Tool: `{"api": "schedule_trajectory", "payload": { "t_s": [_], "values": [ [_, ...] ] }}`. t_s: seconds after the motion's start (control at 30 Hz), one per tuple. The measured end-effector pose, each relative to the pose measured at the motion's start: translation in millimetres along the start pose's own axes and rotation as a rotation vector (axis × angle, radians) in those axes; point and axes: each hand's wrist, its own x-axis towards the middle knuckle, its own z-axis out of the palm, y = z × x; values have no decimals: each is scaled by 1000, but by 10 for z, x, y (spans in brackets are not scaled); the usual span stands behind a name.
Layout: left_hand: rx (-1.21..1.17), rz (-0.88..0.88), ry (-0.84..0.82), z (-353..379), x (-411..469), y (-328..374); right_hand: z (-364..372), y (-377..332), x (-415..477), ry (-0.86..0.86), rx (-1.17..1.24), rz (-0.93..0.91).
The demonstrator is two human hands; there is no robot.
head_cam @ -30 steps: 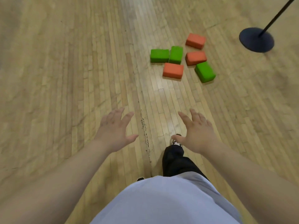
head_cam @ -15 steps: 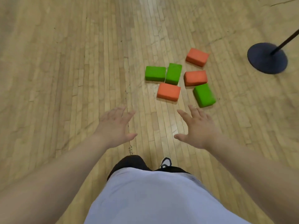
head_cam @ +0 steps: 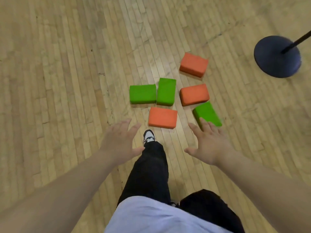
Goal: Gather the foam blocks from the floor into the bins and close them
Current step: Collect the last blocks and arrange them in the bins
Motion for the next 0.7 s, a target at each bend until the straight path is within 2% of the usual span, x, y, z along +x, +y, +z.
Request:
{"api": "schedule_trajectory", "payload": {
  "t_s": [0.1, 0.2, 0.37, 0.47, 0.53, 0.6, 0.63, 0.7],
  "values": [
    [12, 33, -77, 38, 924, -139, -13, 97, 1011, -95, 3, -3],
    [-8, 31, -120, 387, 1818, -227, 233, 185, 2049, -160, -19, -47],
    [-33, -41, -218, 1689, 3239, -310, 1211, 363, 3921, -239, -69, -123],
    [-117, -154, -239, 2643, 3948, -310, 1958, 439, 4885, -279, -39, -125],
    [-295, -265, -253, 3223, 4311, -231, 2456, 505, 5340, -317, 22, -84],
    [-635, -403, -232, 3671, 4503, -109, 2864, 552, 5584, -334, 173, -77],
    [-792, -474, -196, 3827, 4548, -34, 3002, 582, 5630, -321, 266, -88],
    [-944, -581, -132, 3984, 4583, 134, 3158, 693, 5615, -265, 399, -107]
  ]
}}
